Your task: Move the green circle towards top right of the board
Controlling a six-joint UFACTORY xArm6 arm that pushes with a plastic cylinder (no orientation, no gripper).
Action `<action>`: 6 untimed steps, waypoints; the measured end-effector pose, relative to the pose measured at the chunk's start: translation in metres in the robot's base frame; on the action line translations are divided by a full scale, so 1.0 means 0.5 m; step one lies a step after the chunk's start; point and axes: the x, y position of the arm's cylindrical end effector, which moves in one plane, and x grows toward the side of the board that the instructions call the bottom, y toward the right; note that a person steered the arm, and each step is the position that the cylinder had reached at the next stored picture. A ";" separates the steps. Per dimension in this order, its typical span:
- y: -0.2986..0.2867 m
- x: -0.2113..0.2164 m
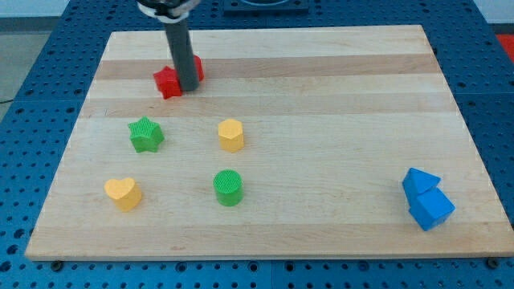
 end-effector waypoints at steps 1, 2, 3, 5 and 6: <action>-0.009 -0.070; 0.060 -0.087; 0.130 -0.093; -0.003 -0.211; -0.002 -0.202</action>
